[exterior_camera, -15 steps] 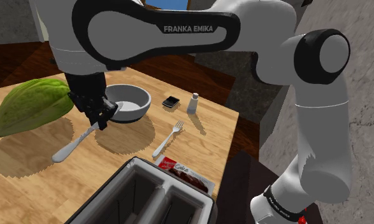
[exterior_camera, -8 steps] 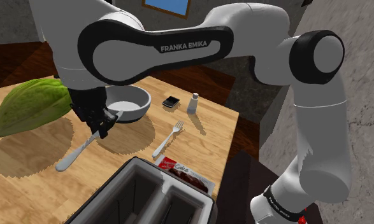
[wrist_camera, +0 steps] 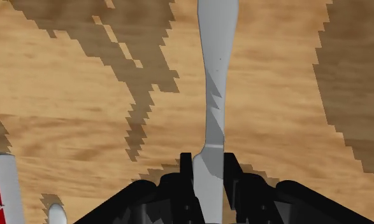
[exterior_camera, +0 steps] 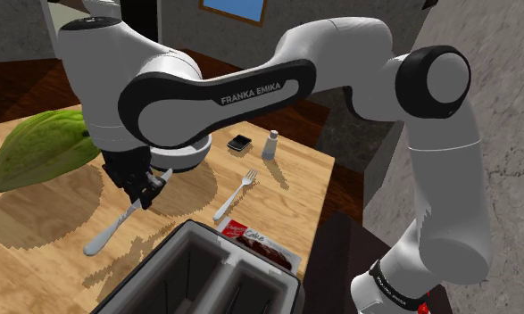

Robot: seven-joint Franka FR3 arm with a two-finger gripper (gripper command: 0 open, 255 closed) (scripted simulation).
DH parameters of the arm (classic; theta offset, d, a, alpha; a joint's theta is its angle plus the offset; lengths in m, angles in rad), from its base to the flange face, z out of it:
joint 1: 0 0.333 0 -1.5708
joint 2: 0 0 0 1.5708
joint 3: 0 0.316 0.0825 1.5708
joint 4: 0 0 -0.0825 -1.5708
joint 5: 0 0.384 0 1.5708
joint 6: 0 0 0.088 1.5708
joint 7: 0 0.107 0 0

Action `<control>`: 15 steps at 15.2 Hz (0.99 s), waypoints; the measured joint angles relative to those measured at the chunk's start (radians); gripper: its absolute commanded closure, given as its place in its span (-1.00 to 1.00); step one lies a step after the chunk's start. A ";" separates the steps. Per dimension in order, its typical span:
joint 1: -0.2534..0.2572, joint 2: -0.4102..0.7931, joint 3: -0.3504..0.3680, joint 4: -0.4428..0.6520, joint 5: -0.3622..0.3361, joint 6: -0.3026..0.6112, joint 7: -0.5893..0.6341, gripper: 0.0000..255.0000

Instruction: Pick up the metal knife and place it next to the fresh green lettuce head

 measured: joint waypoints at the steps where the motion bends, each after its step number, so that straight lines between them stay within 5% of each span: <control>1: 0.003 0.007 -0.004 -0.001 -0.005 0.007 0.002 1.00; 12: 0.004 0.033 -0.021 -0.040 -0.029 0.063 0.020 1.00; 13: 0.004 0.033 -0.021 -0.040 -0.029 0.063 0.020 -1.00; 15: 0.004 0.033 -0.021 -0.040 -0.029 0.063 0.020 -1.00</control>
